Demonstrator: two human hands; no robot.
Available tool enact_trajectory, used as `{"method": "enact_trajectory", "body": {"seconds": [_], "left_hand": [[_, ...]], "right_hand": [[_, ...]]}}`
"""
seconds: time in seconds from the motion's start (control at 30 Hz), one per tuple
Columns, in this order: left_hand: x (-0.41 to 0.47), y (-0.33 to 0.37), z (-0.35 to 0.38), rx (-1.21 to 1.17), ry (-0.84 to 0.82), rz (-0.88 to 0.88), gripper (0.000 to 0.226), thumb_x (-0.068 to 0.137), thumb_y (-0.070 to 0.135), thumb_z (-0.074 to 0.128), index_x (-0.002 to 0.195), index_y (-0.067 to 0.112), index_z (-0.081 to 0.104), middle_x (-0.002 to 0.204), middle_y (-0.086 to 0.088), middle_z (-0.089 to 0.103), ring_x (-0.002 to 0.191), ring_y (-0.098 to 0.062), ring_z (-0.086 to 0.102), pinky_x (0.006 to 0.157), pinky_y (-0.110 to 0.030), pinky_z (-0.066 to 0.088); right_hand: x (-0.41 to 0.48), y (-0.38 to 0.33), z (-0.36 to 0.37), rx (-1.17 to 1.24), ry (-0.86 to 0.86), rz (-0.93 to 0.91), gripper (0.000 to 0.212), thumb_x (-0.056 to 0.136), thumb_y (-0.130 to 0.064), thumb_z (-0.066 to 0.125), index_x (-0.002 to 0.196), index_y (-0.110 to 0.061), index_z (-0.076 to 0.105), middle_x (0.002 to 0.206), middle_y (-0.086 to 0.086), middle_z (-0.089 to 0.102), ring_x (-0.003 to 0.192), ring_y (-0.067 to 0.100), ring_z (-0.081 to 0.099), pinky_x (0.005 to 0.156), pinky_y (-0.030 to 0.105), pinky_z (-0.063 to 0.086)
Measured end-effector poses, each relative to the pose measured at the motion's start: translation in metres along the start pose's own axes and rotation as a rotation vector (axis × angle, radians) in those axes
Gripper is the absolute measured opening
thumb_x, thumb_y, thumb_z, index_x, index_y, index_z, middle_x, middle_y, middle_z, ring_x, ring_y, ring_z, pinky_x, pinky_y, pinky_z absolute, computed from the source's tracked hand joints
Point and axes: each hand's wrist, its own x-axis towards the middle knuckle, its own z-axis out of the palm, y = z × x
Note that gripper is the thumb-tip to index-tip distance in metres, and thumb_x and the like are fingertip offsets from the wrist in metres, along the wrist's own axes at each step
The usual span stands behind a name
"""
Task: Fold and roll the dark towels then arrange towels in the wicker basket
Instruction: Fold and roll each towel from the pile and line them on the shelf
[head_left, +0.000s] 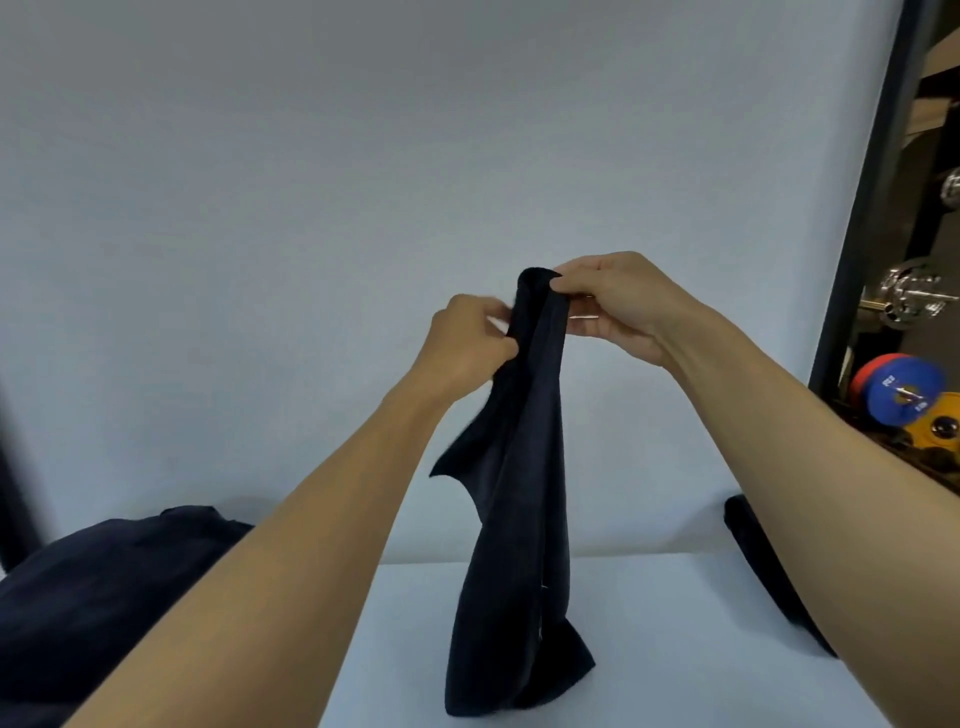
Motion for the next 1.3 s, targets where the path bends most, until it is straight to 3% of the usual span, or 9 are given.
{"method": "enact_trajectory", "body": {"seconds": [0.1,0.33,0.4,0.53,0.7,0.83,0.97,1.17,1.3], "left_hand": [[-0.002,-0.024,-0.009,0.026,0.002,-0.095,0.019,0.083,0.004,0.050,0.084,-0.011,0.062,0.076,-0.011,0.062,0.069,-0.021,0.061,0.076,-0.046,0.060],[-0.006,-0.020,-0.026,0.049,0.045,0.013,0.015,0.097,0.023,0.052,0.098,0.022,0.067,0.089,-0.005,0.071,0.085,-0.023,0.067,0.079,-0.034,0.055],[-0.008,-0.016,-0.033,0.135,-0.043,0.050,0.013,0.086,0.034,0.068,0.089,0.021,0.072,0.079,0.002,0.069,0.077,-0.014,0.065,0.072,-0.025,0.051],[-0.013,-0.031,-0.057,0.385,-0.337,-0.112,0.021,0.077,0.028,0.078,0.074,0.009,0.072,0.071,-0.007,0.069,0.067,-0.022,0.066,0.066,-0.033,0.052],[-0.021,-0.057,-0.079,0.193,-0.211,-0.157,0.018,0.089,0.021,0.068,0.080,0.005,0.070,0.078,-0.010,0.069,0.073,-0.020,0.063,0.069,-0.030,0.053],[-0.014,-0.034,-0.061,0.038,-0.015,0.009,0.016,0.089,0.023,0.066,0.079,0.012,0.067,0.070,0.006,0.063,0.069,-0.013,0.059,0.060,-0.025,0.043],[-0.008,0.001,-0.039,0.021,0.002,0.108,0.006,0.078,0.021,0.072,0.076,0.018,0.068,0.076,-0.001,0.071,0.073,-0.017,0.069,0.064,-0.029,0.057],[-0.018,-0.008,-0.073,-0.218,-0.065,-0.024,0.021,0.081,0.019,0.077,0.099,0.010,0.069,0.091,-0.004,0.074,0.081,-0.015,0.071,0.070,-0.028,0.057],[-0.037,-0.027,-0.062,-0.130,-0.346,-0.142,0.020,0.092,0.021,0.063,0.107,0.011,0.070,0.101,-0.003,0.074,0.090,-0.025,0.067,0.082,-0.032,0.055]], "right_hand": [[0.000,0.003,-0.005,-0.136,0.098,-0.058,0.019,0.090,0.000,0.055,0.099,0.001,0.071,0.094,0.015,0.072,0.079,0.018,0.069,0.072,0.027,0.060],[0.007,0.032,-0.020,-0.862,0.315,-0.032,0.016,0.077,0.002,0.043,0.065,0.007,0.052,0.072,0.033,0.050,0.060,0.022,0.036,0.056,0.033,0.033],[0.008,0.038,-0.024,-0.957,0.319,-0.064,0.030,0.073,0.008,0.038,0.055,-0.012,0.026,0.058,0.014,0.027,0.060,0.019,0.024,0.053,0.032,0.020],[0.006,0.045,-0.042,-1.049,0.377,-0.092,0.039,0.072,0.014,0.040,0.060,-0.017,0.021,0.057,0.003,0.023,0.057,0.020,0.020,0.051,0.031,0.016],[-0.008,0.053,-0.057,-1.202,0.387,0.084,0.027,0.052,0.010,0.028,0.057,-0.016,0.027,0.053,0.001,0.027,0.050,0.019,0.023,0.047,0.026,0.019],[-0.011,0.045,-0.020,-0.943,0.231,-0.132,0.016,0.086,-0.012,0.063,0.100,-0.020,0.064,0.098,-0.002,0.061,0.087,0.020,0.058,0.075,0.031,0.046],[-0.021,0.009,0.054,-0.610,-0.154,-0.293,0.075,0.074,-0.037,0.081,0.138,-0.038,0.042,0.114,-0.015,0.058,0.103,-0.002,0.057,0.083,0.015,0.043],[-0.008,-0.006,0.059,-0.637,-0.046,-0.382,0.007,0.086,-0.025,0.067,0.086,-0.019,0.070,0.081,-0.003,0.069,0.076,0.012,0.062,0.070,0.030,0.046],[-0.006,-0.011,0.054,-0.354,0.078,-0.272,0.024,0.093,-0.031,0.063,0.086,-0.009,0.069,0.086,0.009,0.070,0.079,0.026,0.066,0.073,0.039,0.054]]}}
